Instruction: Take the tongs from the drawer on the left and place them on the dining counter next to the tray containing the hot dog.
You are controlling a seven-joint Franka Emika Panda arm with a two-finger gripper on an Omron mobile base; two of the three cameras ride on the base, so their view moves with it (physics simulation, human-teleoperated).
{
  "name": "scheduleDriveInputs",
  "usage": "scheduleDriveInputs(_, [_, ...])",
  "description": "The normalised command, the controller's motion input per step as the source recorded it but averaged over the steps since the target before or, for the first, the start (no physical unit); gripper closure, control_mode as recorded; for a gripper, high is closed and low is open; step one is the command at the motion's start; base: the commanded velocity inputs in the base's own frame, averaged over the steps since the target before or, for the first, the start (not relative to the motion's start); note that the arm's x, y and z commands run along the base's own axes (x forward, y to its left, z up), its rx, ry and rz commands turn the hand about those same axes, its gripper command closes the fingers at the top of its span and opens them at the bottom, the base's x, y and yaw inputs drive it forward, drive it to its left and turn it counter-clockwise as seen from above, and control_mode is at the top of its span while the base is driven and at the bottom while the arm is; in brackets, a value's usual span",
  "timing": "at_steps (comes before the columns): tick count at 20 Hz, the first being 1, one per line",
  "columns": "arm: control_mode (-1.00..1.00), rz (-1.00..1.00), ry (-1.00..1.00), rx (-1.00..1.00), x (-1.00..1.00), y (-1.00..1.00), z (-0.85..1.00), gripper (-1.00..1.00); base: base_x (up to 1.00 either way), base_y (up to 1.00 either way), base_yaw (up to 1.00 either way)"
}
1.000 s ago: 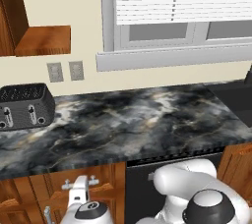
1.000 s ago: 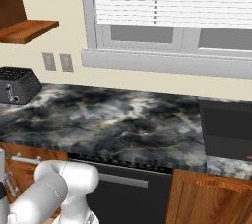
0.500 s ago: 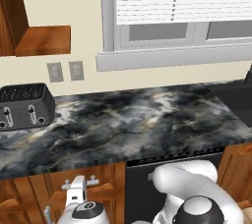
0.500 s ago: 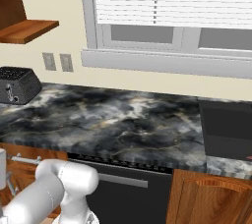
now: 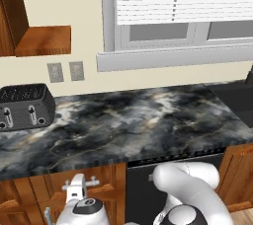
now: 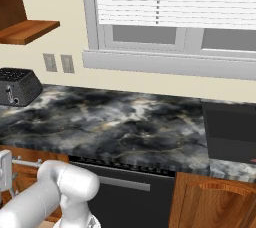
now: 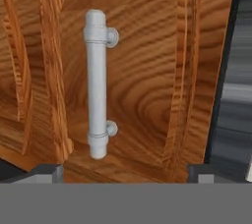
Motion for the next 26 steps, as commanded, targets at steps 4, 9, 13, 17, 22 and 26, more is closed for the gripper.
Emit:
scheduleDriveInputs(4, [-1.00, 0.00, 0.00, -0.01, 0.28, 0.11, -0.24, -1.00, 0.00, 0.00, 0.00])
scheduleDriveInputs(9, [-1.00, 0.00, 0.00, -0.02, 0.26, 0.13, -0.25, -1.00, 0.00, 0.00, 0.00])
scheduleDriveInputs(13, [-1.00, 0.00, 0.00, -0.03, 0.22, 0.21, -0.30, -1.00, 0.00, 0.00, 0.00])
scheduleDriveInputs(17, [-1.00, 0.00, 0.00, -0.04, 0.18, 0.21, -0.31, -1.00, 0.00, 0.00, 0.00])
scheduleDriveInputs(22, [-1.00, 0.00, 0.00, -0.02, 0.16, 0.17, -0.26, -1.00, 0.00, 0.00, 0.00])
scheduleDriveInputs(26, [-1.00, 0.00, 0.00, 0.00, 0.17, 0.13, -0.22, -1.00, 0.00, 0.00, 0.00])
